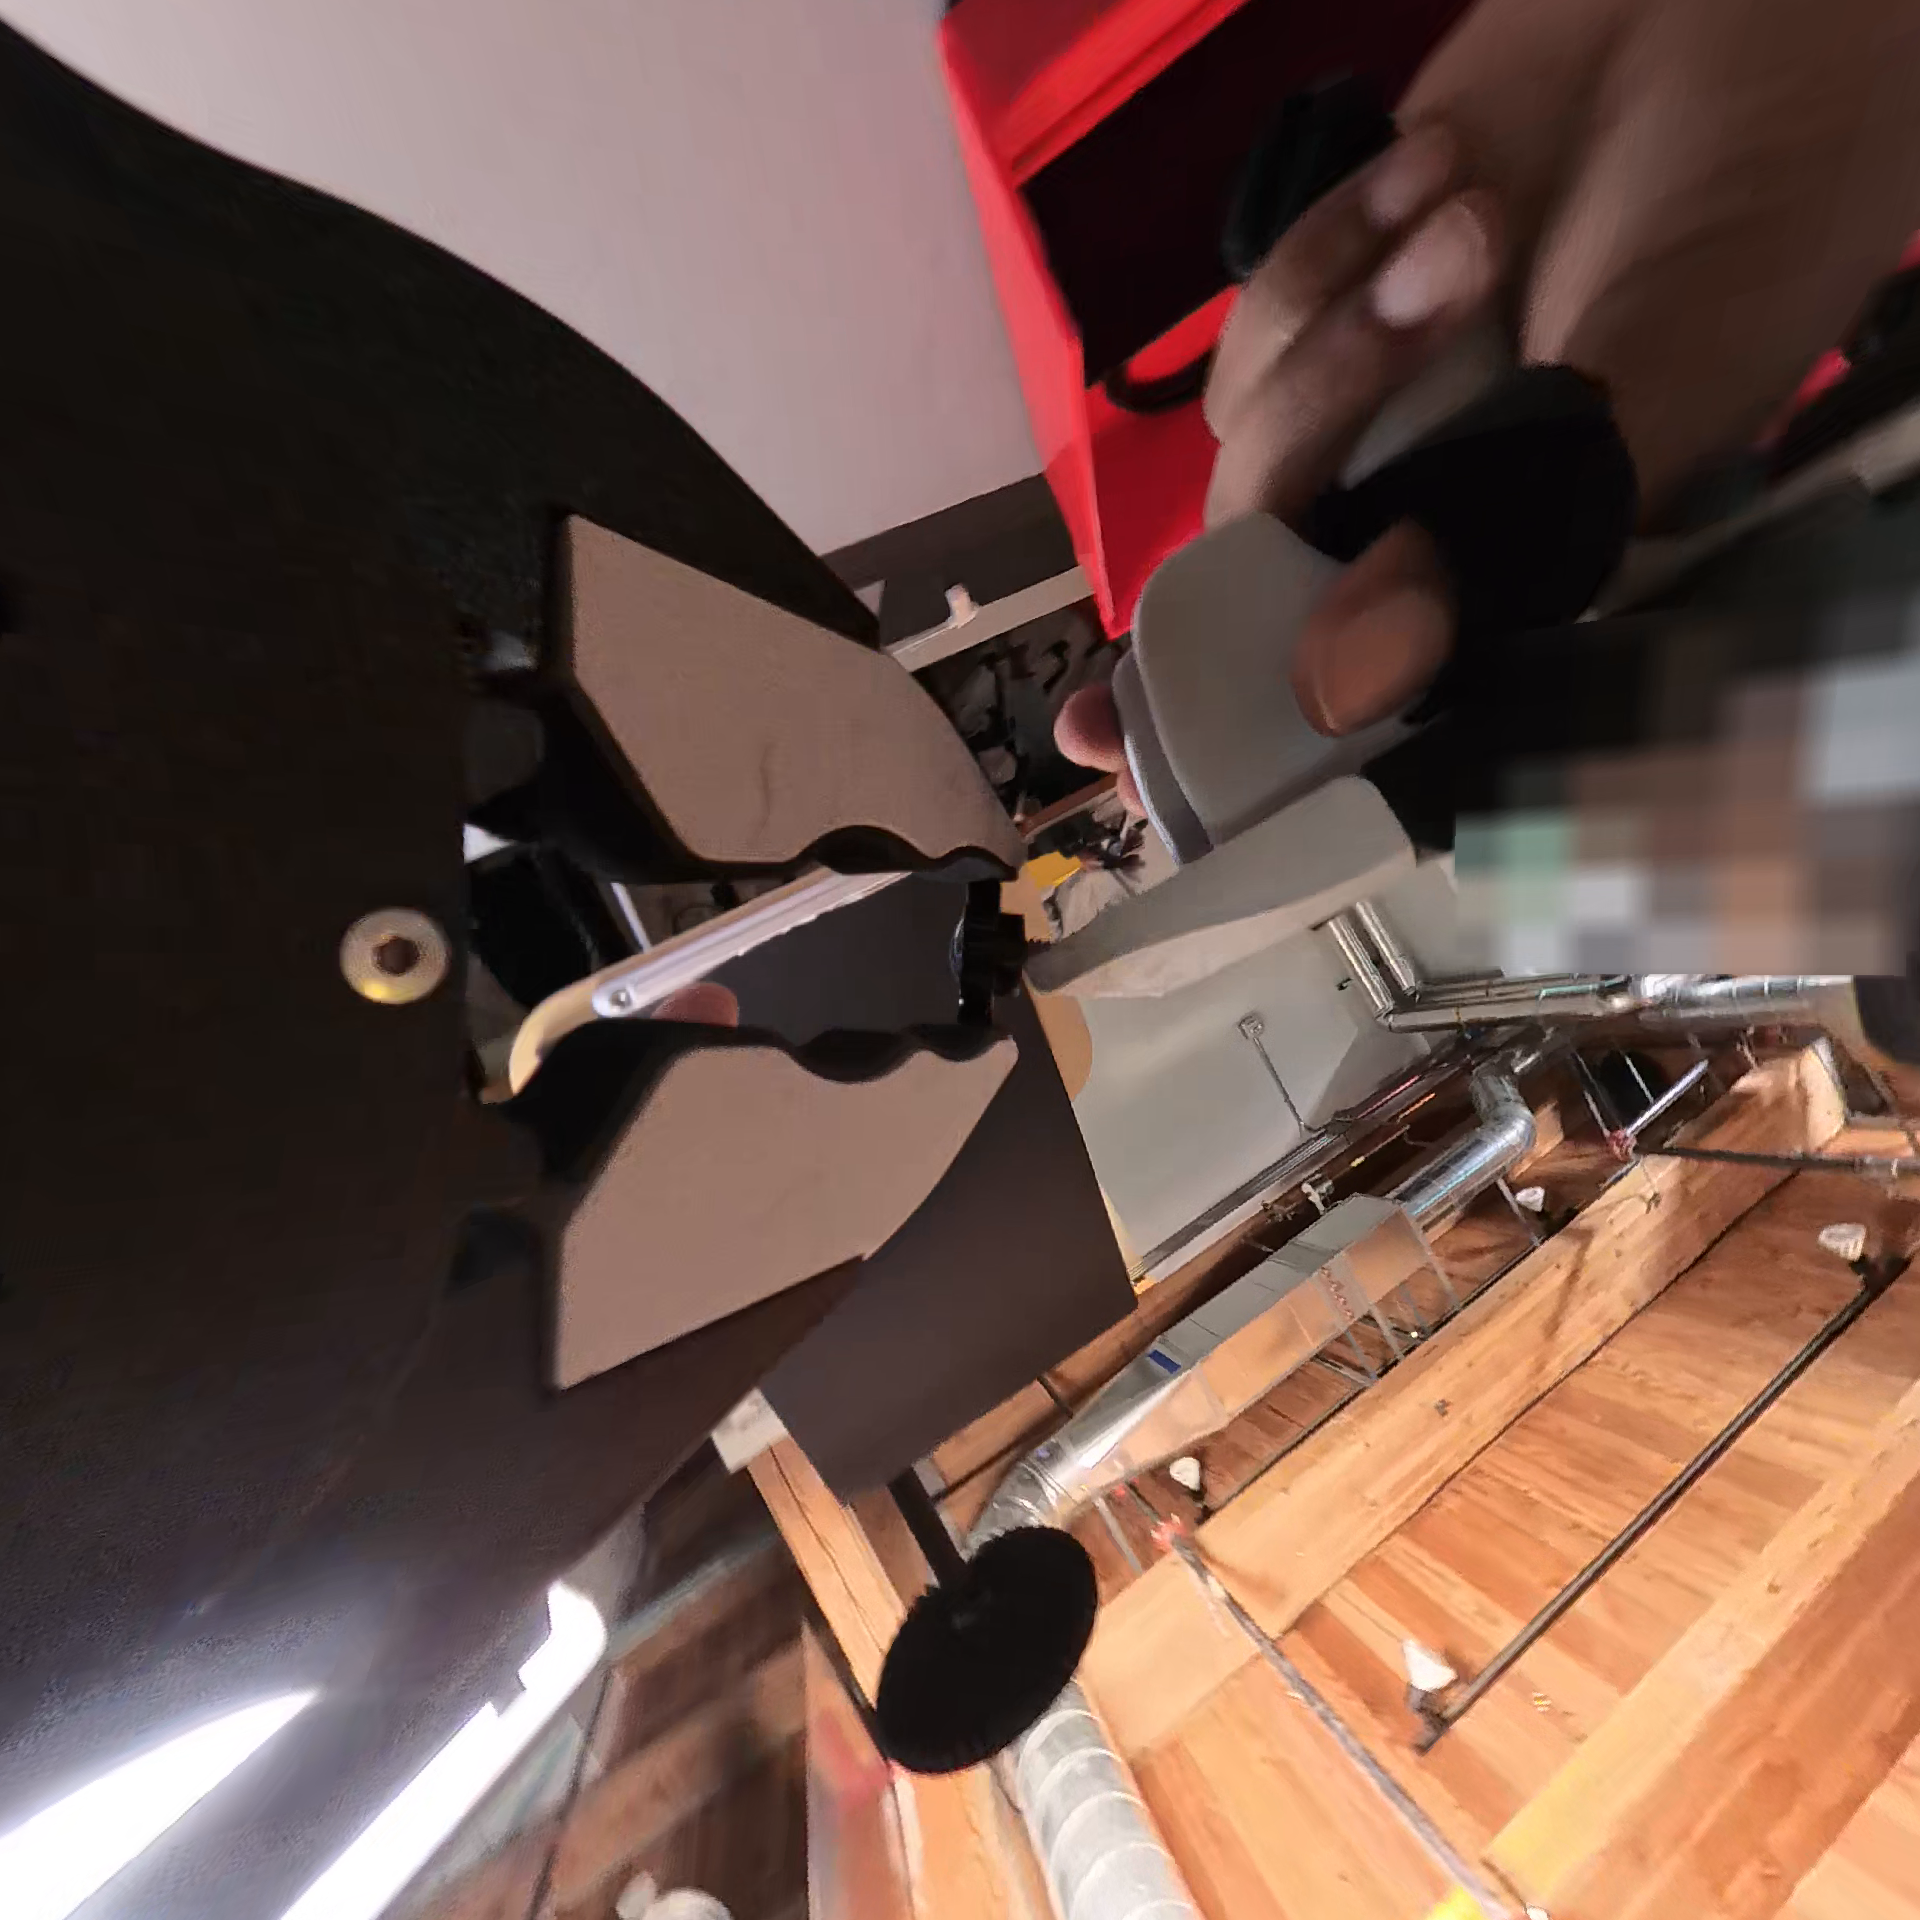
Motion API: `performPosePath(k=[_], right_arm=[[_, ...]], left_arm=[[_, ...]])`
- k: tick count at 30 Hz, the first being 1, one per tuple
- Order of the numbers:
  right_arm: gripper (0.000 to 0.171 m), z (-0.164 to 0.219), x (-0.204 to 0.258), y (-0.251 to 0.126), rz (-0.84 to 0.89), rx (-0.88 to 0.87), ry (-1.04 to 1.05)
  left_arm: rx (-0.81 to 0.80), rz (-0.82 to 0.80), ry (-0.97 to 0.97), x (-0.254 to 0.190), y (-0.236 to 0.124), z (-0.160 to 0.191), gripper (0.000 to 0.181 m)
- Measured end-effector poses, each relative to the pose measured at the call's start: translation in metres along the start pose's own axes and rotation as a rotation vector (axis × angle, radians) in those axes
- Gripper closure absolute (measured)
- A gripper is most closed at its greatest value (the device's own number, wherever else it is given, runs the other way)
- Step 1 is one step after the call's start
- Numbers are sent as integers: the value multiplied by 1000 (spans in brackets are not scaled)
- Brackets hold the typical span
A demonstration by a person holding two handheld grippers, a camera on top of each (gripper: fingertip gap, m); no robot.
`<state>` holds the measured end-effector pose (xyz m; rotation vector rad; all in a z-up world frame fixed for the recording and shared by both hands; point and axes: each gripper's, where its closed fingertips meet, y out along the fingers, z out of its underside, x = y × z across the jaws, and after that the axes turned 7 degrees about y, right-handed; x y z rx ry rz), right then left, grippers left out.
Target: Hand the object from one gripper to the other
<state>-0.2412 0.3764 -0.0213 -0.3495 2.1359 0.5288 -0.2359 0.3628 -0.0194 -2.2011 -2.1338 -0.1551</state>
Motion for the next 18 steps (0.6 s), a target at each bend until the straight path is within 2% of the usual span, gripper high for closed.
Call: performPosePath(k=[3, 6, 8, 11, 13, 14, 16, 18], right_arm=[[146, 6, 5, -2, -52, 18, -122], [145, 6, 8, -4, -112, 4, -94], [146, -3, -2, -6, -145, -29, 124], [138, -20, -23, -11, -208, -132, 567], [136, -26, -24, -13, -271, -185, 770], [135, -28, -21, -12, -288, -197, 807], [137, -31, -14, -9, -266, -189, 736], [150, -33, -16, -8, -159, -174, 597]], left_arm=[[57, 28, -38, -1, 2, 9, 175], [23, 78, -74, -3, 1, 8, 175], [-142, 150, -149, -7, -3, -9, 175], [-406, 220, -298, -4, -16, -34, 175], [-483, 247, -368, -4, -18, -37, 175], [-505, 258, -393, -5, -17, -36, 175], [-548, 268, -434, -7, -15, -37, 176], [-570, 278, -468, -9, -13, -37, 175]])
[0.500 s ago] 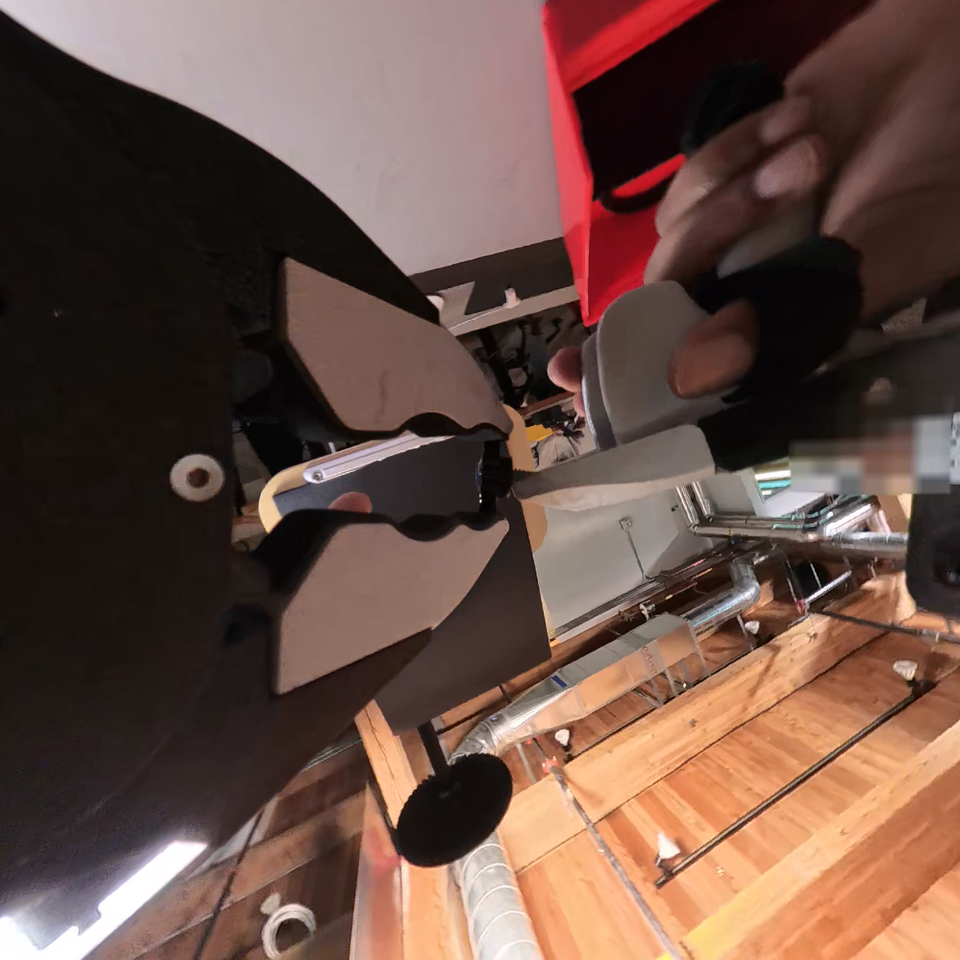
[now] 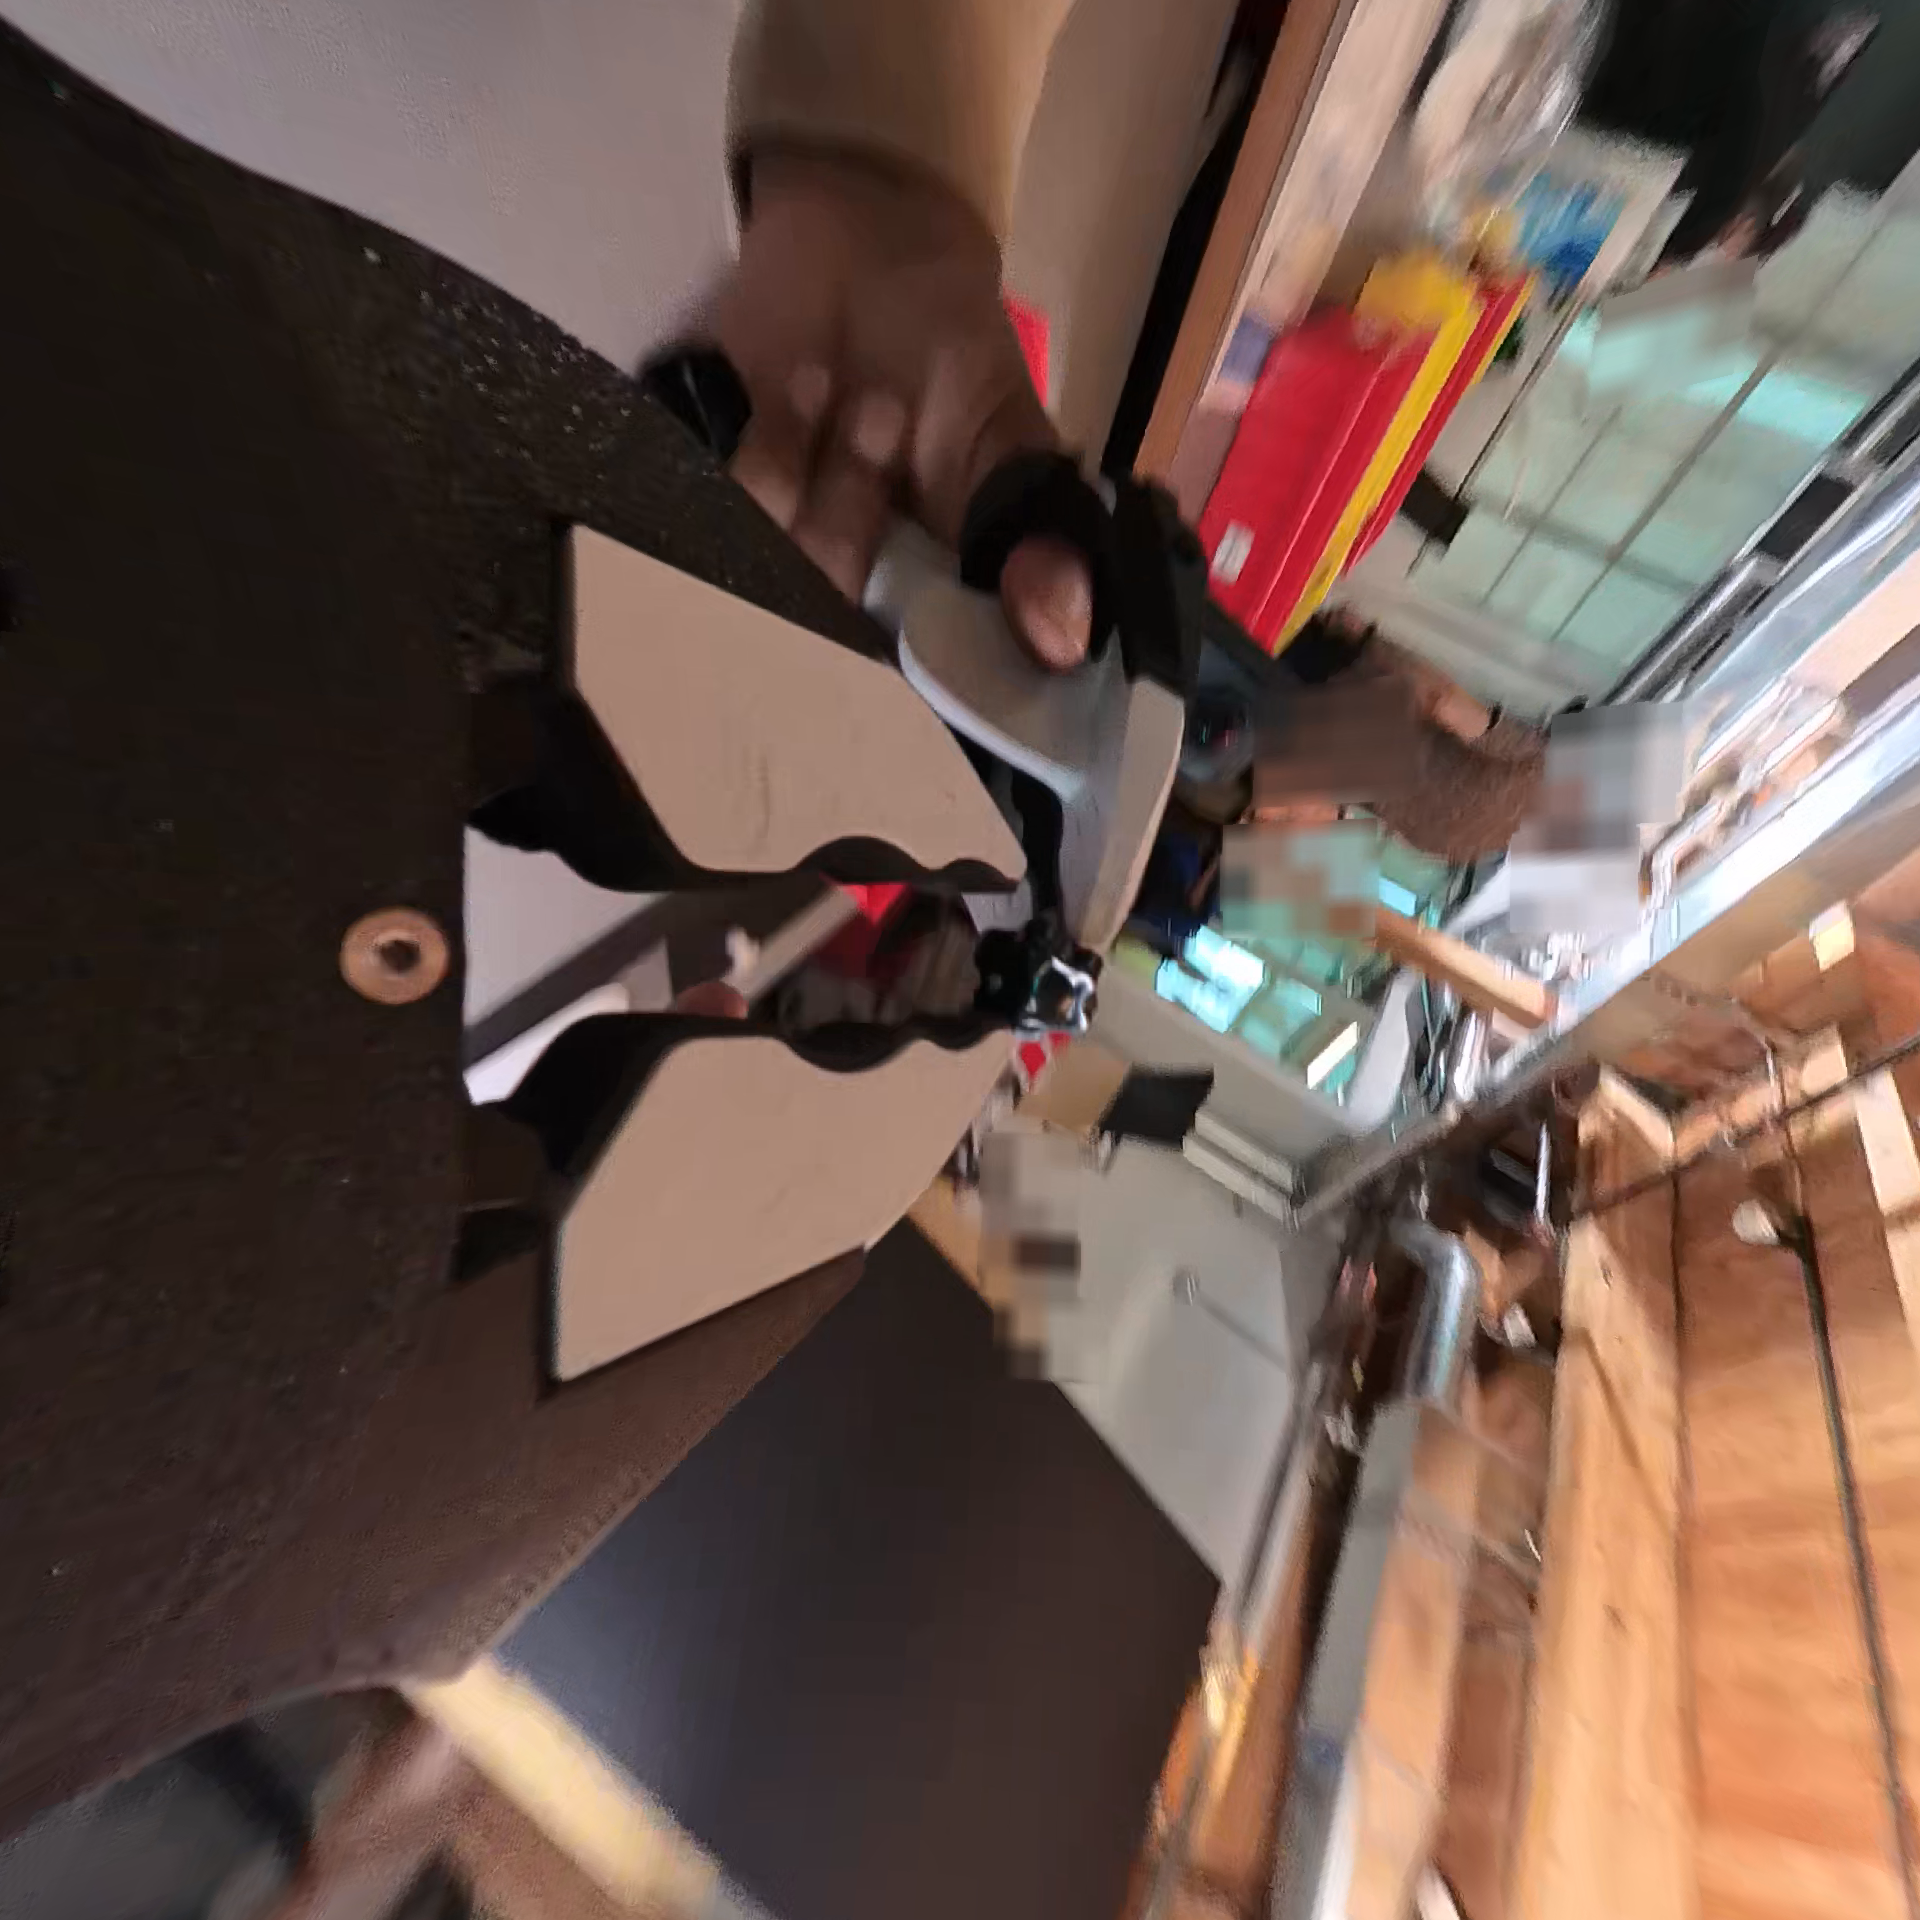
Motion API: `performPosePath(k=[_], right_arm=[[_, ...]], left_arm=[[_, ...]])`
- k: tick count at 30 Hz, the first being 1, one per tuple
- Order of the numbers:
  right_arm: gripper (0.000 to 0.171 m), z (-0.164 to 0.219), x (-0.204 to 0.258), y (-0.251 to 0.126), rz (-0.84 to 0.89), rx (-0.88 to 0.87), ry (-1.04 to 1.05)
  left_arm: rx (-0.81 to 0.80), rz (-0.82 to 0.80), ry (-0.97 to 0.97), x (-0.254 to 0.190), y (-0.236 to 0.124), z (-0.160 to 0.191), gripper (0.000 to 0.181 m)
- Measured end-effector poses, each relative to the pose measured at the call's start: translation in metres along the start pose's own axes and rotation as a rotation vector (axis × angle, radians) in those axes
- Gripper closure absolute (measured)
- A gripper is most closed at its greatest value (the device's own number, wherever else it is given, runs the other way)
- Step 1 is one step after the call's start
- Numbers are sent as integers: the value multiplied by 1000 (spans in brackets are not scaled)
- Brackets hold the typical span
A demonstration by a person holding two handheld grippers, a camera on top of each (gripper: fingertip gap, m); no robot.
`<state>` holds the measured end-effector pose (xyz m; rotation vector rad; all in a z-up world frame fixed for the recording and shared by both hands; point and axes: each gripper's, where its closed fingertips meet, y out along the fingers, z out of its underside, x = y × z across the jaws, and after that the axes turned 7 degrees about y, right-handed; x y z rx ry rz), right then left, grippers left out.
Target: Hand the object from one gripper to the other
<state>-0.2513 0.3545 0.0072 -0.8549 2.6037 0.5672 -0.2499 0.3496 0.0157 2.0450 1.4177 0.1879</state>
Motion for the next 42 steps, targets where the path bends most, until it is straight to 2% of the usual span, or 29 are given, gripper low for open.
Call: performPosePath(k=[1, 3, 9, 12, 15, 19, 25, 28, 31, 34, 39, 42], right_arm=[[156, -1, -5, -1, 58, 6, -76], [157, -3, -6, -2, 97, 28, -200], [159, -5, -9, -7, 118, 61, -441], [160, -2, -11, -13, 42, 116, -455], [160, 9, -10, -25, -111, 237, -355], [161, 30, -5, -38, -238, 388, -283], [161, 44, 21, -42, -408, 443, -140], [161, 52, 29, -43, -440, 485, -146], [161, 57, 38, -43, -472, 516, -161], [161, 55, 40, -44, -478, 508, -169], [163, 14, 35, -40, -467, 277, -37], [163, 2, 40, -41, -509, 200, 45]], left_arm=[[-8, -1, -8, 0, 1, 0, 175], [-15, -2, -26, -1, 2, 1, 175], [-11, -1, -141, -1, 6, 4, 175], [35, -16, -207, 1, 9, 12, 177], [190, -19, -209, 4, 9, 27, 180], [411, -33, 23, 2, -1, 35, 173], [785, -103, 574, 8, -24, 58, 159], [895, -68, 642, 5, -31, 73, 157], [959, -51, 682, 5, -34, 83, 163], [936, -23, 718, 1, -32, 80, 165], [690, 83, 659, -24, -18, 53, 165], [601, 149, 596, -36, -15, 48, 165]])
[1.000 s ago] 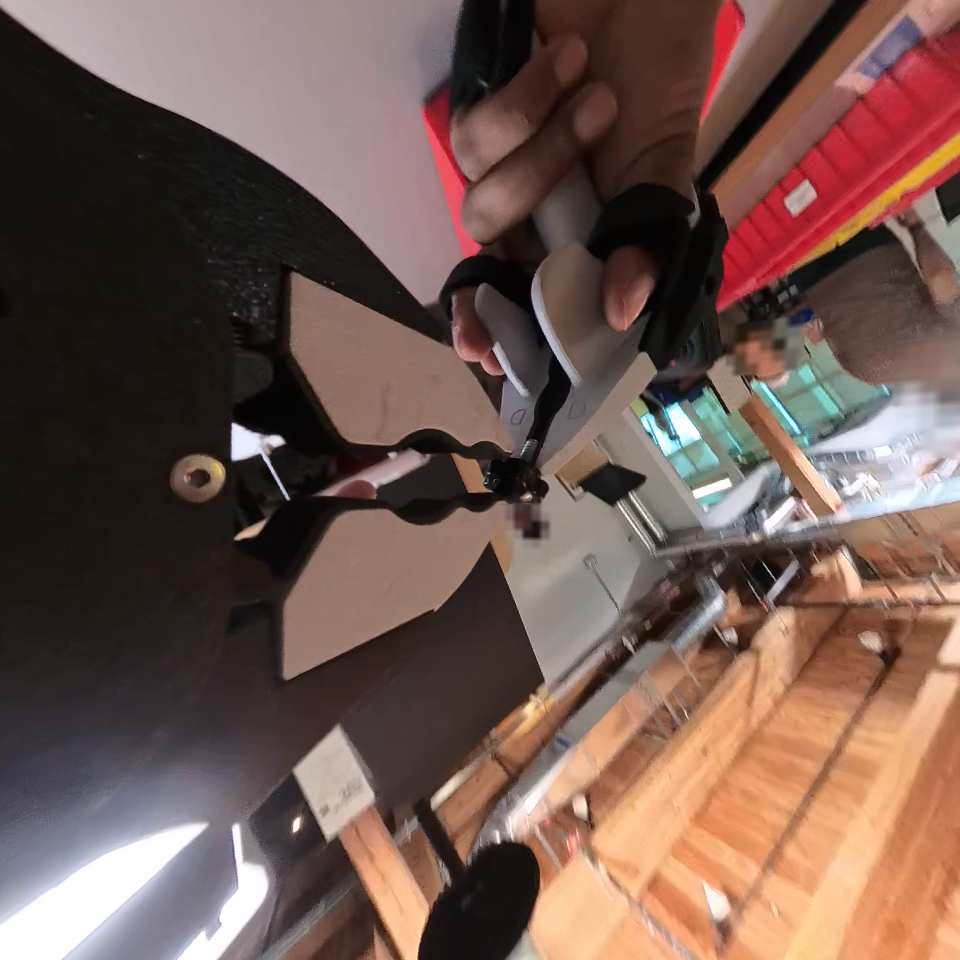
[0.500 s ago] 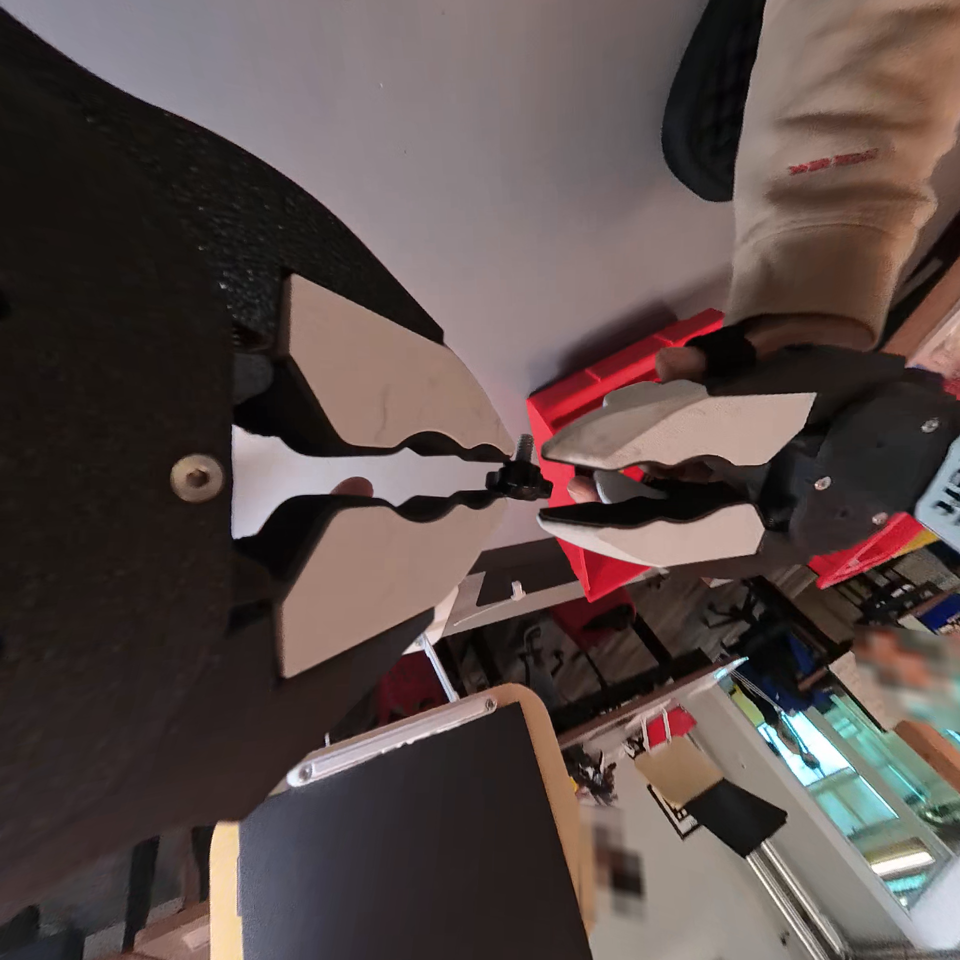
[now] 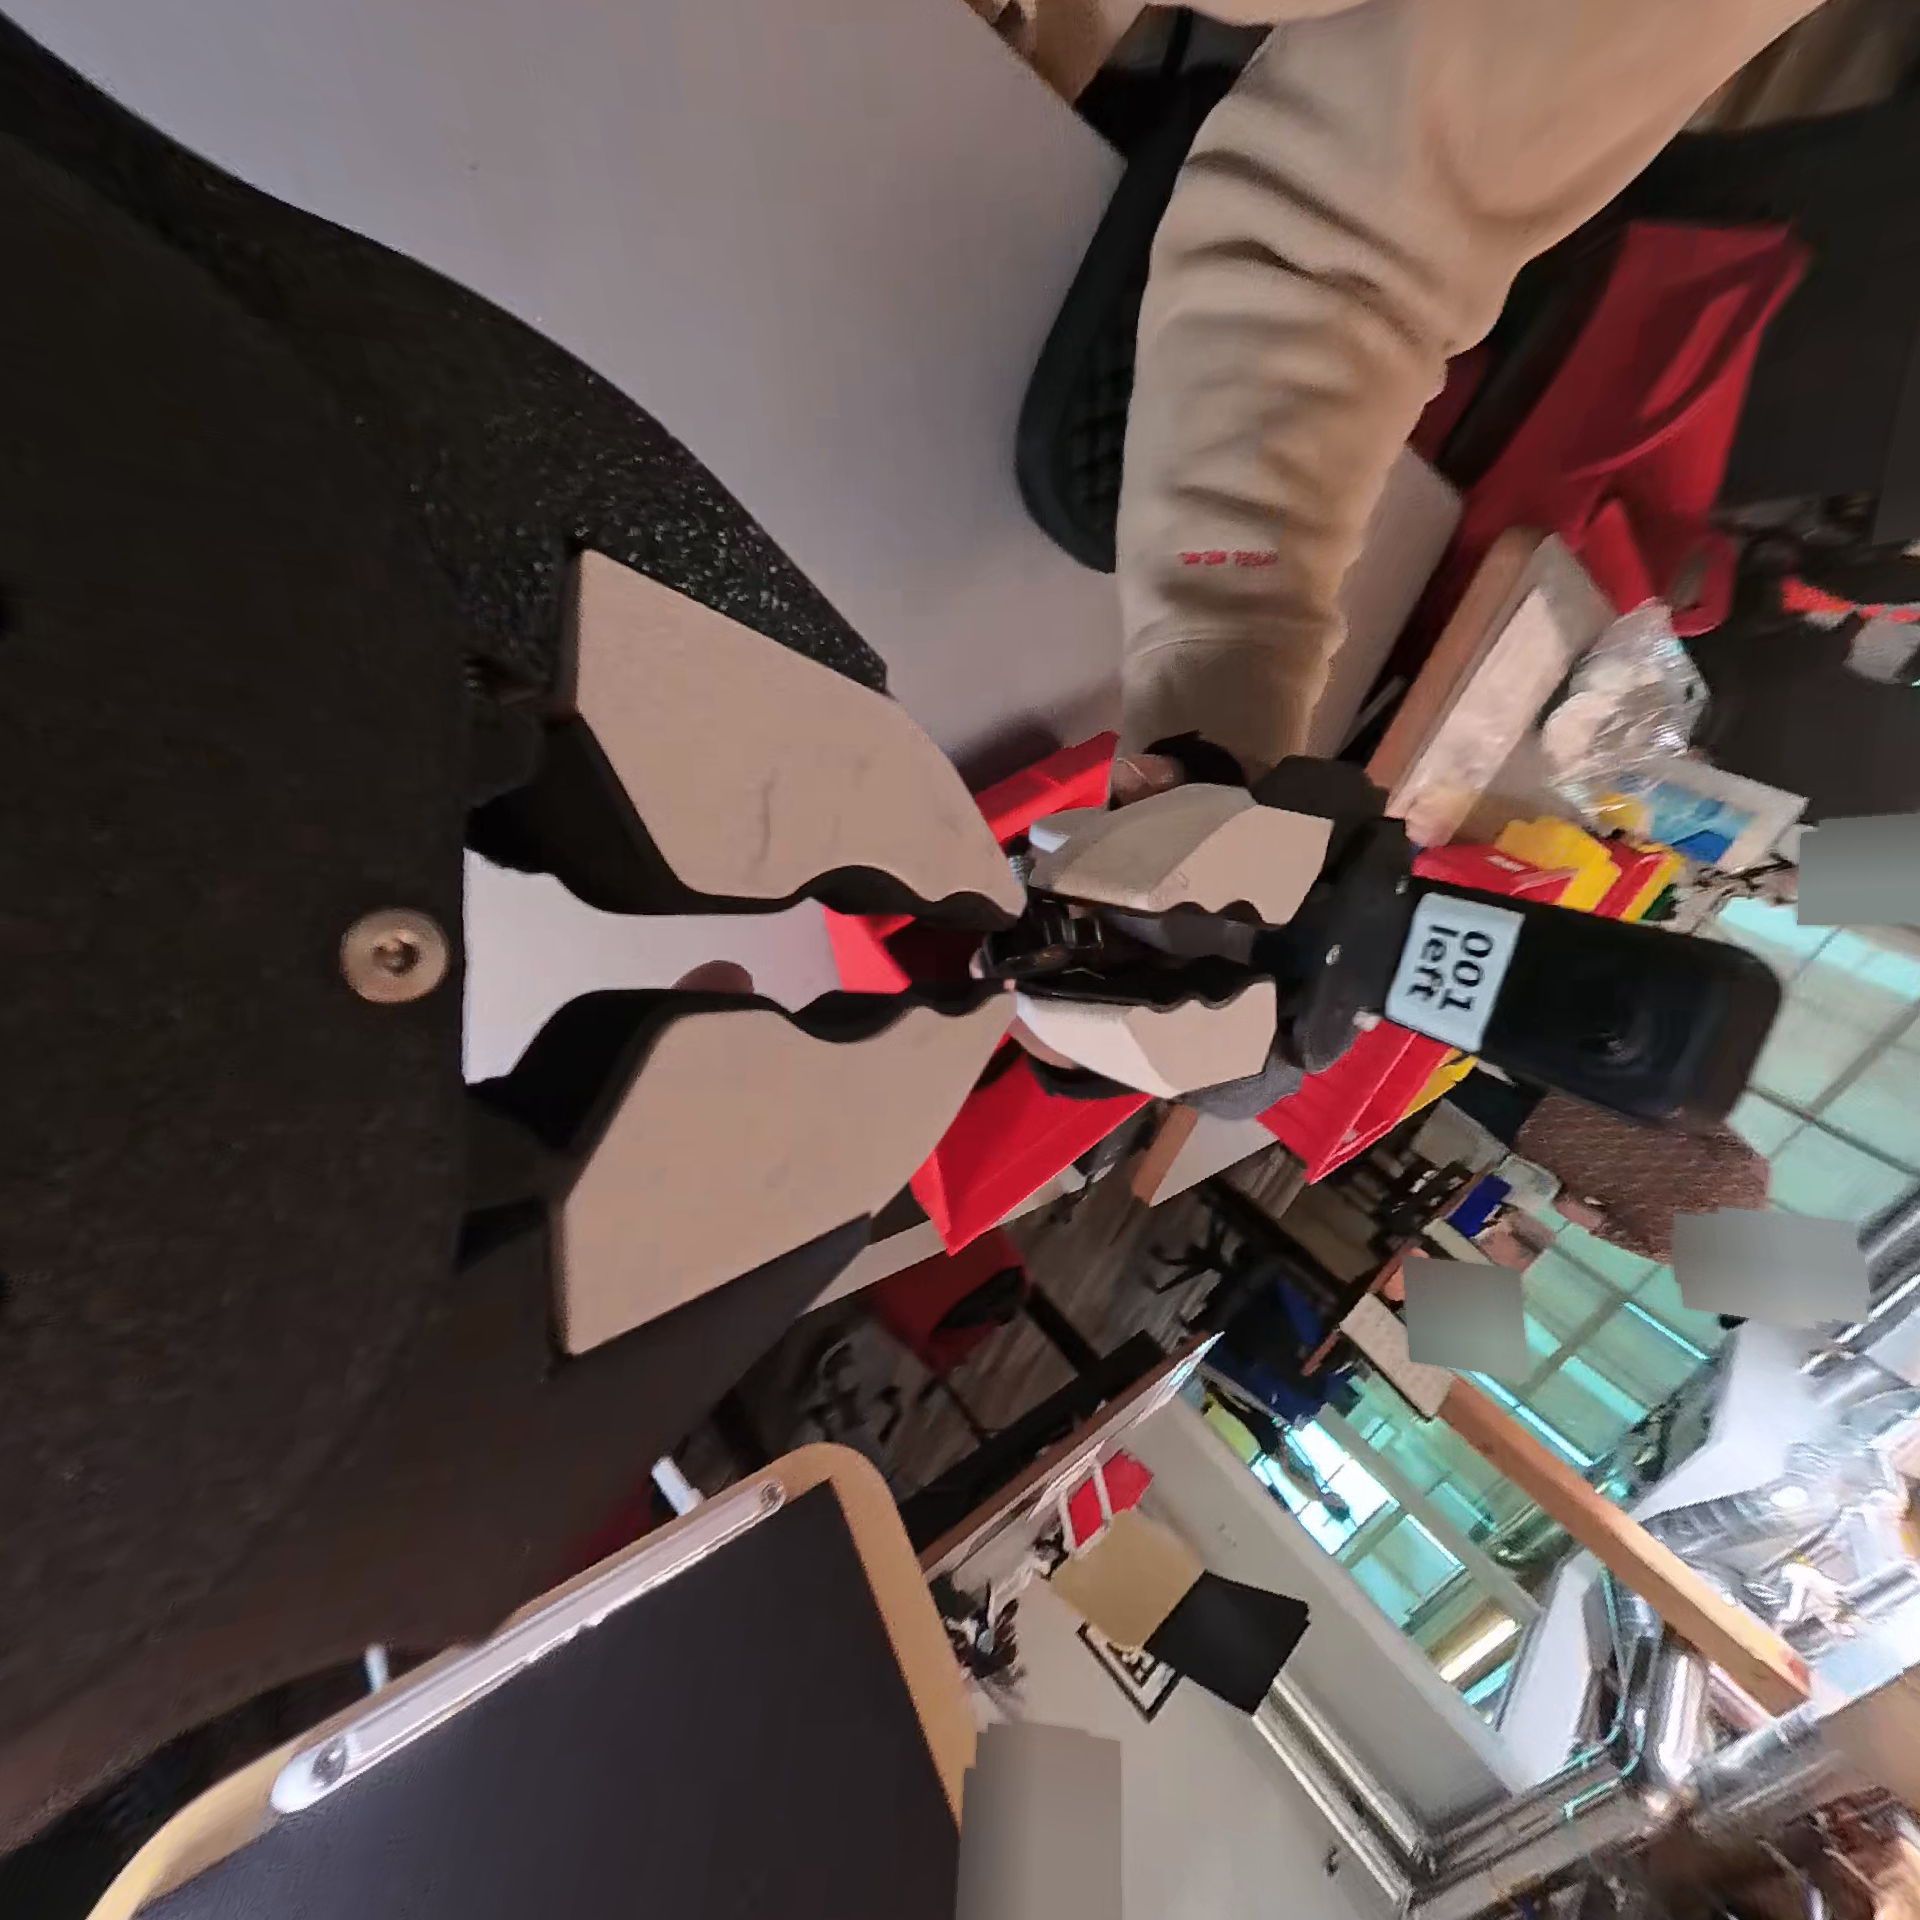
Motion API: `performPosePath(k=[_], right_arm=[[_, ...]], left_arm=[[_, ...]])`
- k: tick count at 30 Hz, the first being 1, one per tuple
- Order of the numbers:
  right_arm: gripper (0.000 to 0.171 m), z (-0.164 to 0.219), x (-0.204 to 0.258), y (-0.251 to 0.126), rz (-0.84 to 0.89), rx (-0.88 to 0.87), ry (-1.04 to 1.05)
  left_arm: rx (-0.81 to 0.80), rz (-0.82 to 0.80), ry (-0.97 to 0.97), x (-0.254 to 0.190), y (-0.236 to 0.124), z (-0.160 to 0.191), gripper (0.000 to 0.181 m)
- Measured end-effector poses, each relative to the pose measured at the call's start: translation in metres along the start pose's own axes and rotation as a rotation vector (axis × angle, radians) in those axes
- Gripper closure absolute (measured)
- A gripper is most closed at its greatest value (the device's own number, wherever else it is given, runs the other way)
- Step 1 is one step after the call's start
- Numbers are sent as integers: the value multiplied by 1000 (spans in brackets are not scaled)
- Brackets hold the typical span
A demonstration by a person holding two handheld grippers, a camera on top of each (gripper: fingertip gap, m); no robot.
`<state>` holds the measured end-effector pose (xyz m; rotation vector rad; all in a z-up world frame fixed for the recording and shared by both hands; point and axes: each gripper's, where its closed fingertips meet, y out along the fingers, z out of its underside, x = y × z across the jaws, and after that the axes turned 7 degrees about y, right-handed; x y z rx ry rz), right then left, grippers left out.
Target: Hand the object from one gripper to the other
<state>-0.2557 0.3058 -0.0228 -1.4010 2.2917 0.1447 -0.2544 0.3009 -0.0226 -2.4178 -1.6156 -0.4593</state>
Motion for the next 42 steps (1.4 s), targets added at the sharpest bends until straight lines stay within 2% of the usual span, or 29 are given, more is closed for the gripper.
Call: performPosePath(k=[3, 5, 11, 15, 18, 20, 22, 24, 26, 30, 36, 40, 42], right_arm=[[165, -7, 5, 1, -18, -39, -6], [167, -9, 7, 2, -12, -23, -35], [167, 6, 7, 3, 38, 152, -126], [167, 17, 6, 5, 69, 256, -178], [167, 23, 6, 5, 93, 324, -228], [168, 14, 5, 3, 105, 285, -233], [170, -6, 5, -1, 103, 149, -192], [161, -16, 5, -6, 71, 50, -118], [151, -18, 9, -5, 9, -9, -46], [162, -22, 22, 3, -67, -66, -27], [162, -1, 16, 1, -9, 132, -102], [161, 24, 12, 4, 55, 336, -194], [161, 32, 13, 8, 75, 409, -238]], left_arm=[[-73, 47, -47, -5, -2, -8, 165], [-55, 62, -56, -7, -2, -6, 165], [113, 9, 22, -5, -5, 4, 164], [305, -44, 149, -3, -6, 22, 167], [353, -59, 202, -3, -5, 25, 168], [275, -62, 206, -3, -4, 14, 168], [114, -54, 167, -4, -6, -6, 168], [-38, -4, 102, -9, -8, -23, 168], [-92, 31, 75, -14, -6, -27, 168], [-142, 85, 36, -21, -3, -29, 169], [23, 53, 41, -15, -4, -11, 169], [227, 8, 94, -12, -1, 13, 165], [307, -23, 143, -9, 3, 24, 171]])
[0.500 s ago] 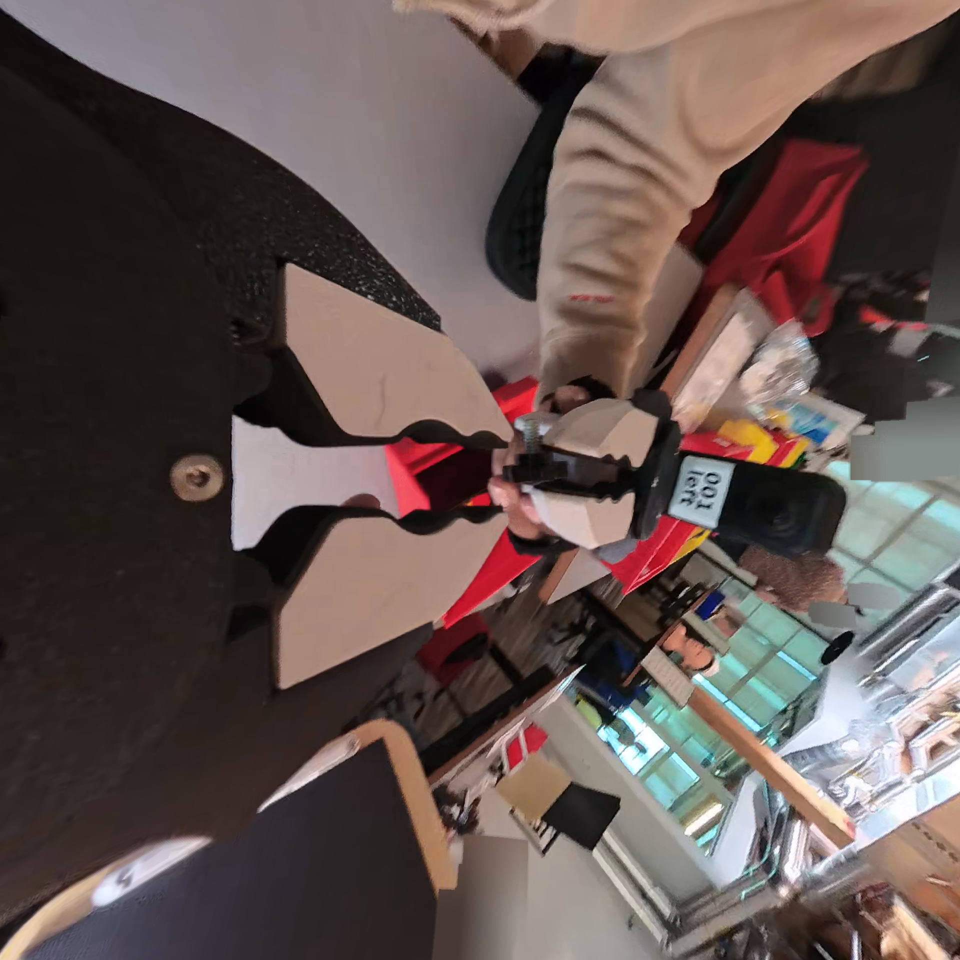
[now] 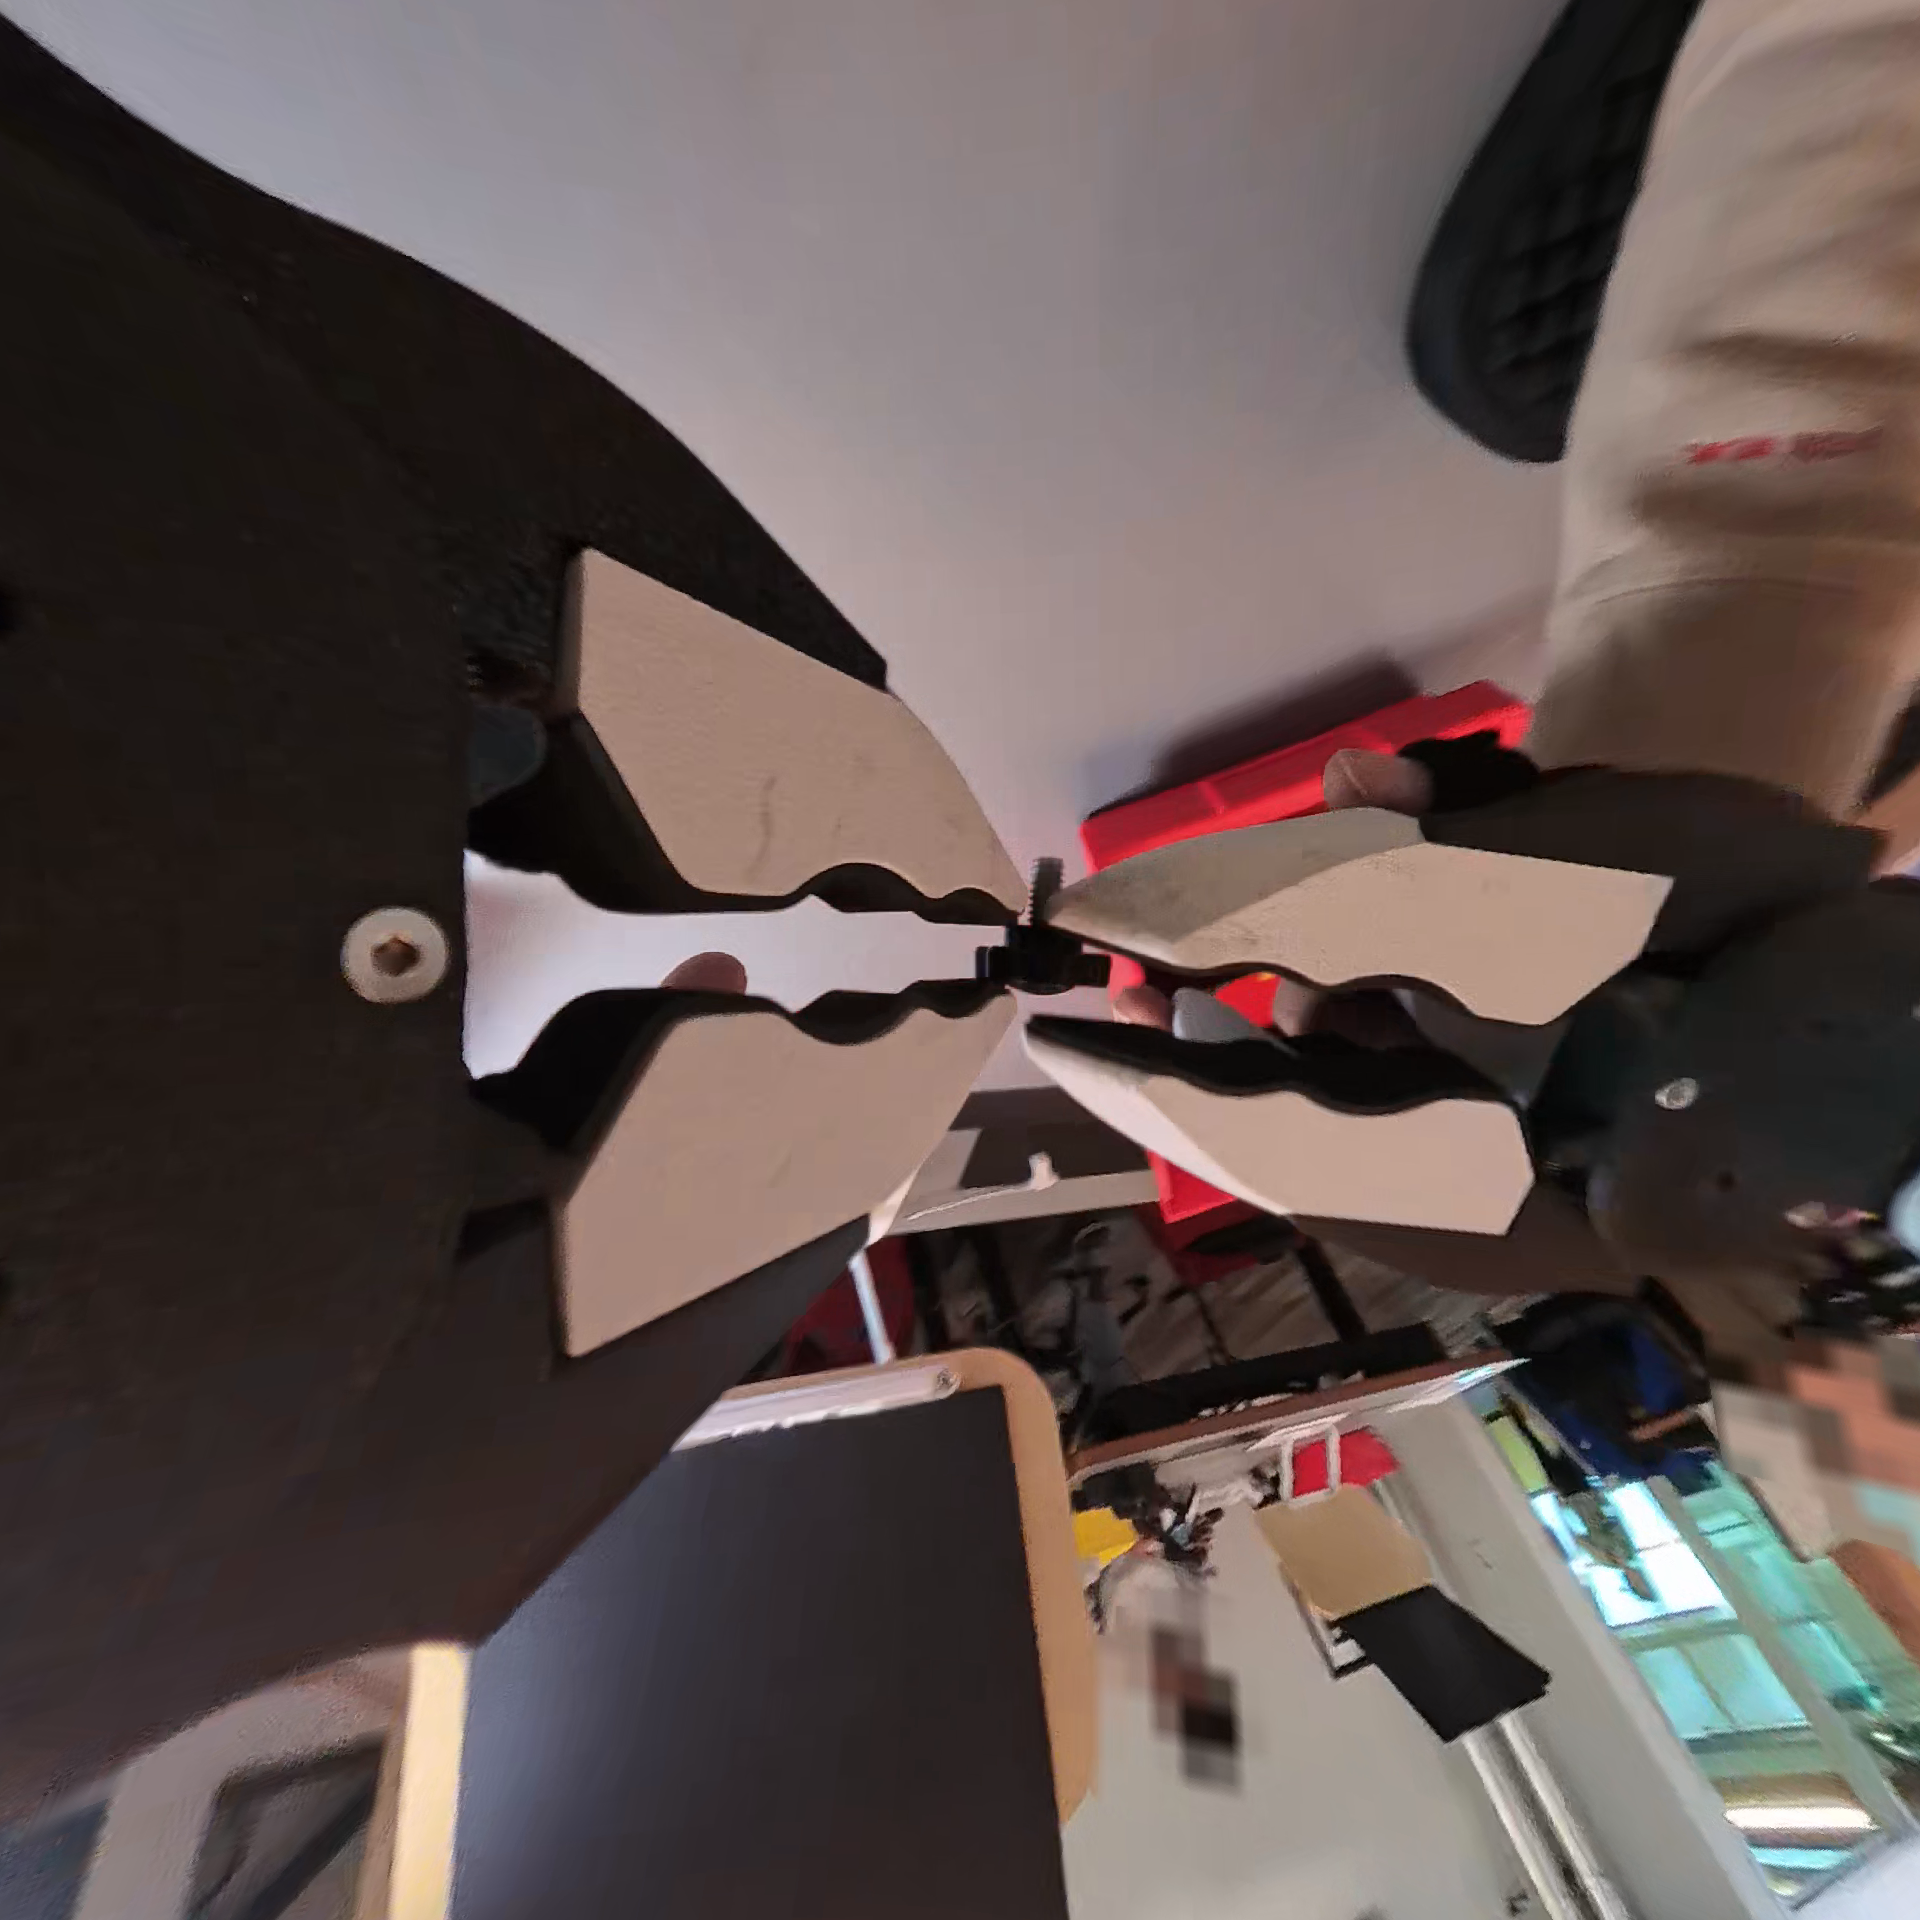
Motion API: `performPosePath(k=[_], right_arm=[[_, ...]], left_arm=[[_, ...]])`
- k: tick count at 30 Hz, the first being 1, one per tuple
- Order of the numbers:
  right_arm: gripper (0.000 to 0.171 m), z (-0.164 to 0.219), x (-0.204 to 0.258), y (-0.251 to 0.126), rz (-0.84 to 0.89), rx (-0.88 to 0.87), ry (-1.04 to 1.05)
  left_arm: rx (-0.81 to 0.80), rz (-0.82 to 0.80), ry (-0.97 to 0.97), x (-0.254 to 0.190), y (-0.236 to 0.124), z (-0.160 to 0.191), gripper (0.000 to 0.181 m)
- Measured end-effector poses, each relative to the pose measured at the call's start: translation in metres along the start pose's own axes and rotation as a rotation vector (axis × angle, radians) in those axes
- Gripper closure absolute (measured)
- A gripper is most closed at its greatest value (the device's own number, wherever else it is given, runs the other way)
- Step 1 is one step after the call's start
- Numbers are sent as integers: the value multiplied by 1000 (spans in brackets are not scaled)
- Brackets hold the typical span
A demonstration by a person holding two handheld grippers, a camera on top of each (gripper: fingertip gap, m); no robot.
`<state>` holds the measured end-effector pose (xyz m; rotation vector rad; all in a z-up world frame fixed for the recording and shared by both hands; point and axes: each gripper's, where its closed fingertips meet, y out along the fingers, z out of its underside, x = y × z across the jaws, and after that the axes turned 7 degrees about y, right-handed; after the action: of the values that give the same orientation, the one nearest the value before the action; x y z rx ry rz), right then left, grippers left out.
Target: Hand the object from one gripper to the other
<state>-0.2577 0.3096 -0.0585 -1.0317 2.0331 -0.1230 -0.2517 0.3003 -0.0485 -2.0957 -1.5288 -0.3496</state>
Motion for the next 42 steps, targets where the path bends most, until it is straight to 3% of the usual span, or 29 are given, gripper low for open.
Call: performPosePath(k=[3, 8, 12, 16, 20, 24, 27, 30, 33, 35, 38, 40, 42], right_arm=[[161, -2, -6, -3, 36, -11, -13], [152, -36, -15, -21, -30, -366, 178], [159, -47, -6, -17, -88, -457, 195], [161, -36, -8, -20, -83, -367, 176], [161, 0, -12, -8, 28, -57, 32], [161, 9, -6, 3, 55, 72, -55], [161, 2, -12, -3, 76, 3, -29], [161, -22, -22, -19, 53, -249, 107], [145, -30, -23, -21, -28, -387, 235], [143, -37, -21, -20, -62, -448, 265], [141, -42, -24, -19, -70, -478, 329], [140, -41, -45, -18, 60, -479, 386], [151, -41, -61, -21, 213, -493, 373]], left_arm=[[-57, -31, 7, 4, -1, -9, 172], [-395, 0, -62, 6, -22, -46, 175], [-496, 53, -110, 2, -22, -52, 175], [-384, 48, -114, 3, -19, -41, 173], [-153, 21, -97, 4, -6, -17, 159], [41, -32, -47, 7, 7, 9, 166], [-19, -62, -28, 11, 2, -4, 167], [-219, -84, -44, 16, -12, -31, 167], [-411, -65, -123, 18, -19, -48, 167], [-471, -98, -159, 24, -19, -50, 167], [-525, -257, -208, 47, -26, -48, 167], [-499, -409, -233, 65, -31, -40, 167], [-453, -536, -262, 79, -34, -32, 167]])
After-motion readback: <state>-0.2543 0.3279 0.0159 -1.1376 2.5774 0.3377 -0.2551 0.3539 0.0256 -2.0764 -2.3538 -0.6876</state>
